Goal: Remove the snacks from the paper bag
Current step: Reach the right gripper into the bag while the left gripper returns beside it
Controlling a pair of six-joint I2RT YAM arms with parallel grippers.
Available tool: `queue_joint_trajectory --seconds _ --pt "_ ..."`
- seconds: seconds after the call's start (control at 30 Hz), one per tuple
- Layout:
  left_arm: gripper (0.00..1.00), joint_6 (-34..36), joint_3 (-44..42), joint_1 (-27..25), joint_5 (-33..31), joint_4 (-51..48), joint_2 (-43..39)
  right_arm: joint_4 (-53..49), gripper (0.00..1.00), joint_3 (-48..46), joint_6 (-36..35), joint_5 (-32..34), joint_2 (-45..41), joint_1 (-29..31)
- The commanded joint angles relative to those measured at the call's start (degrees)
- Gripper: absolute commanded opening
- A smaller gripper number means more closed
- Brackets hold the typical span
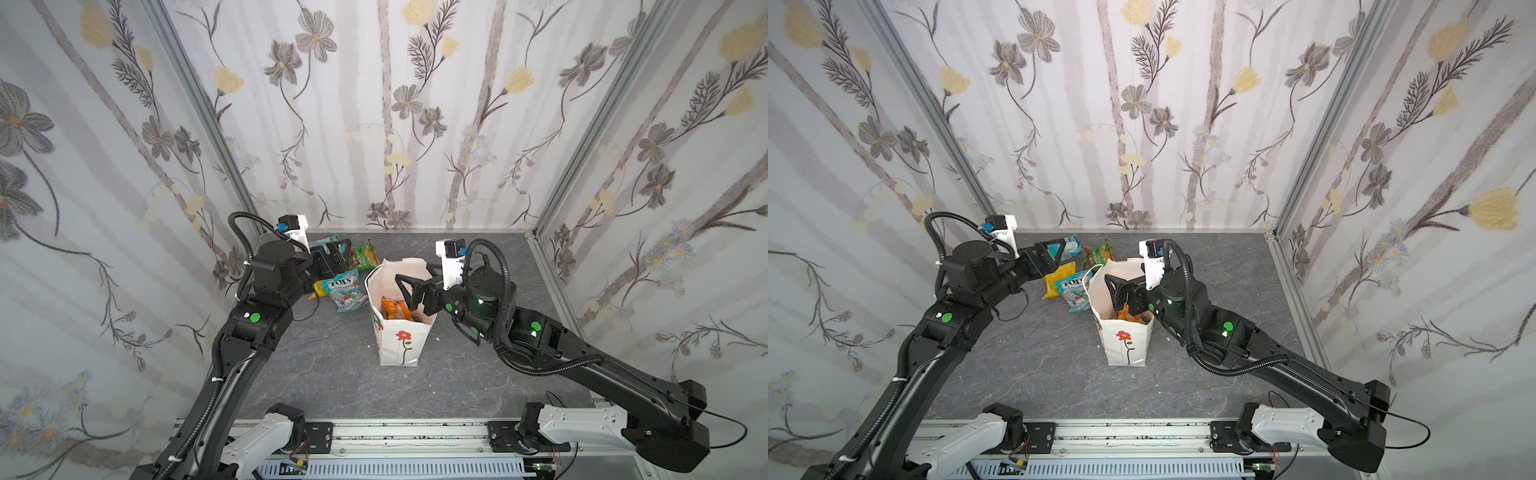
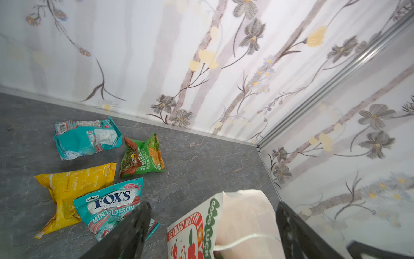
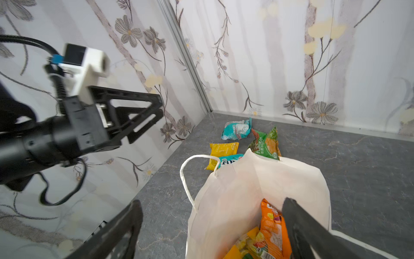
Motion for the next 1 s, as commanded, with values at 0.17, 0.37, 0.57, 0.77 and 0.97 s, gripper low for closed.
queue_joint_trajectory --seconds 0.17,0.37,0.57,0.77,0.97 --pt "0.9 17.1 10.9 -10.2 3.6 -20.7 -3.0 -10.2 0.82 6.1 5.1 -11.1 7.5 -5.7" --pt "0.91 23.6 13.4 -16.6 7.2 -26.3 -4.0 -12.8 0.75 9.2 4.8 -14.4 13.3 -6.9" --pt "0.93 27.4 12.9 -23.1 8.3 -28.5 -3.7 -16.6 0.74 12.3 4.1 -15.0 19.7 -6.9" --pt "0.95 28.2 12.9 -29.2 7.0 -28.7 -3.4 -18.4 0.74 13.2 3.5 -16.5 23.8 -7.0" --pt "0.98 30.4 14.5 -31.6 1.4 -30.4 -3.0 -22.9 0.74 16.8 3.0 -18.2 29.2 -7.3"
